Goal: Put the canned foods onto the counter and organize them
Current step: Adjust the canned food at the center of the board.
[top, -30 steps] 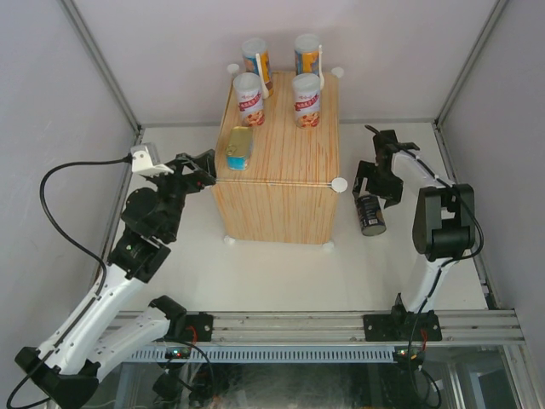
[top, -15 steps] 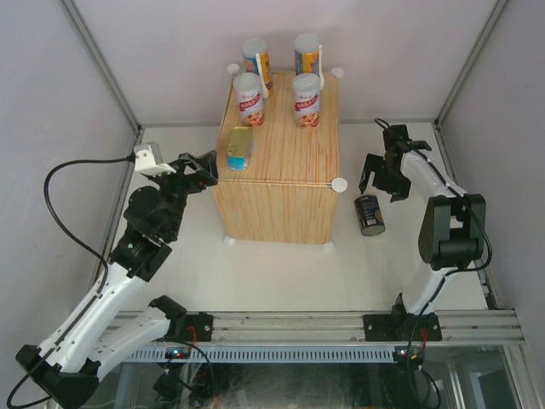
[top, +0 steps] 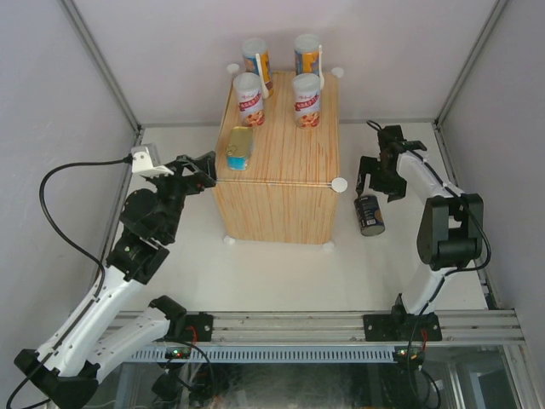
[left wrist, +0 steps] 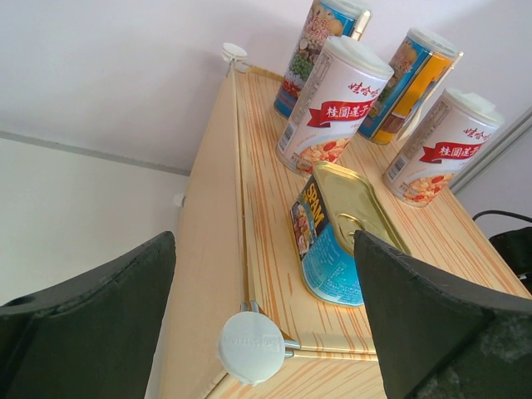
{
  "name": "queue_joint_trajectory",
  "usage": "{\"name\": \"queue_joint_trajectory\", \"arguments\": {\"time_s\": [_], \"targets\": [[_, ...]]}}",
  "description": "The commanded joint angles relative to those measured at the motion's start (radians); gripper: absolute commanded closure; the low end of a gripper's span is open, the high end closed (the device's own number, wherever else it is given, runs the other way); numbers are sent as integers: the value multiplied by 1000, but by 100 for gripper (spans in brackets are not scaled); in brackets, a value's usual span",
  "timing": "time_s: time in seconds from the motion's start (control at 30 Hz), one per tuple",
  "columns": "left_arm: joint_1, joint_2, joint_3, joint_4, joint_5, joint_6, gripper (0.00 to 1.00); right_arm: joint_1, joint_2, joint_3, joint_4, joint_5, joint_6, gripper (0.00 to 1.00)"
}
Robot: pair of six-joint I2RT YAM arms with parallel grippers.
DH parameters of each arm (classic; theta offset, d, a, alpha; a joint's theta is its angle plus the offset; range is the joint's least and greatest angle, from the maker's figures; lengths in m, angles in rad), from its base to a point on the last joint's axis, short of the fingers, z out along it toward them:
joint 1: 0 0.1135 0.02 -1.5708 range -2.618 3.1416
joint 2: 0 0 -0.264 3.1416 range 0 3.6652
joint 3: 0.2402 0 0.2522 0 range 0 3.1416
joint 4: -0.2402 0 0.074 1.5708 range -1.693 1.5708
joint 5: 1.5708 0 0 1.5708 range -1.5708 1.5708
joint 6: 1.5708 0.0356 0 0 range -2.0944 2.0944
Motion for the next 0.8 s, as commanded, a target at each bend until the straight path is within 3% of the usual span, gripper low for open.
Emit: {"name": "queue_joint_trajectory", "arguments": {"time_s": [0.0, 0.77], "targets": [[6, -4, 43, 23, 15, 31, 9, 28, -39, -2, 25, 13, -31, 11], [5, -4, 50, 15, 13, 70, 8, 49, 60, -43, 81, -4, -54, 14]]}}
